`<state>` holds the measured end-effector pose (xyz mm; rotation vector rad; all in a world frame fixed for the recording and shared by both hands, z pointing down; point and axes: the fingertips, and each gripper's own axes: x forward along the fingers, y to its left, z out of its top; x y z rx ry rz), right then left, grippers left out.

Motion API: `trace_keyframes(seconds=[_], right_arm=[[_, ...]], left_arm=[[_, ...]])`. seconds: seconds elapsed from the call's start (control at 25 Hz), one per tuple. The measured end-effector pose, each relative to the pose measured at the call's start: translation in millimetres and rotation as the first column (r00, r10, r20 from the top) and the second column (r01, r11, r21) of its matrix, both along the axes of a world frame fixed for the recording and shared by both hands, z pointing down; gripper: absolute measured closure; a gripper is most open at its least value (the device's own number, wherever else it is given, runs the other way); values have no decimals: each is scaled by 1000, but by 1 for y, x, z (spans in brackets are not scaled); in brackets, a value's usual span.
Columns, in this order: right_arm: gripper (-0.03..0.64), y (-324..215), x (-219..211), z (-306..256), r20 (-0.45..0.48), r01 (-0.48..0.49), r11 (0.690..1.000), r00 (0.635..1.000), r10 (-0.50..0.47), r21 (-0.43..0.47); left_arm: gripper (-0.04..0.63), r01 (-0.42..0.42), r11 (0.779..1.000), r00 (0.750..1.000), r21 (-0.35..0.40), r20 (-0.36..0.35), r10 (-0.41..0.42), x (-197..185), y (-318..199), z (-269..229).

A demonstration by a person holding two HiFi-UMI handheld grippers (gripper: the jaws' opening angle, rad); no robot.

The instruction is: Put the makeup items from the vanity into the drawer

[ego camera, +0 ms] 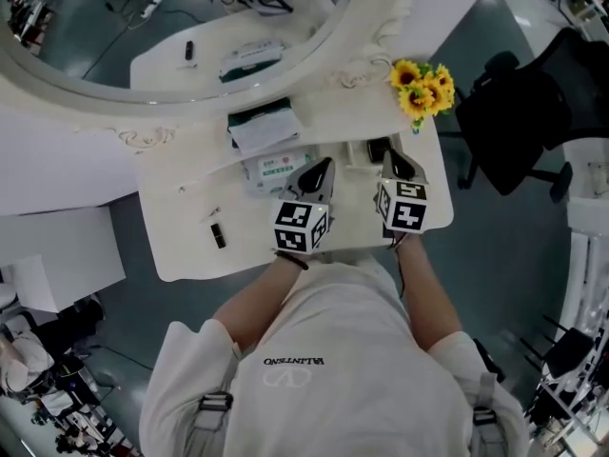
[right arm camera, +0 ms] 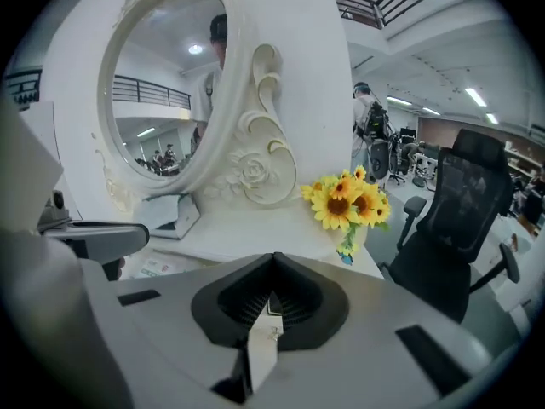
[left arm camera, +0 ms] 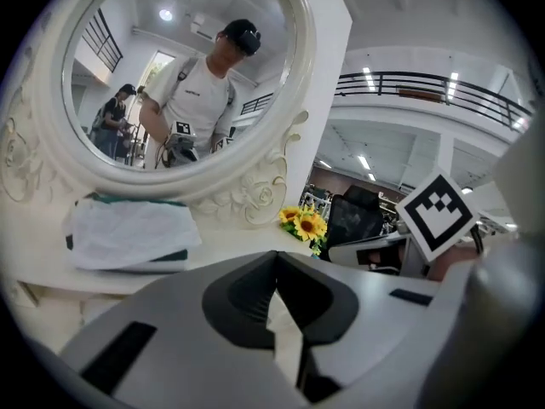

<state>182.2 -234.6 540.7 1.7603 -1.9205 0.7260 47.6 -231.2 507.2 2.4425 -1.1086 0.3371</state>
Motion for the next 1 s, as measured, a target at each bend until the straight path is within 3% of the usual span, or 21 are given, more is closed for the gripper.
trace_keyframes(seconds=[0.24, 0.44, 0.68, 0.8, 1.0], right_arm=[[607, 4, -10, -62, 87, 42, 979, 994, -61, 198], [607, 7, -22, -101, 78, 96, 947, 989, -125, 306], [607, 12, -45, -154, 55, 165, 865, 975, -216, 474], [607, 17, -51, -173, 33, 193, 835, 969, -244, 515], [607, 23, -52, -193, 31, 178, 816, 972, -233, 549]], left_arm=[[594, 22, 990, 999, 140, 24, -26, -49, 0, -48], [594, 100, 965, 994, 244, 13, -107, -98, 7, -90], [594, 208, 922, 978, 327, -38, -207, -158, 9, -136], [594, 239, 895, 969, 378, -34, -244, -182, 12, -151], [594, 283, 869, 955, 406, -41, -292, -207, 18, -159]])
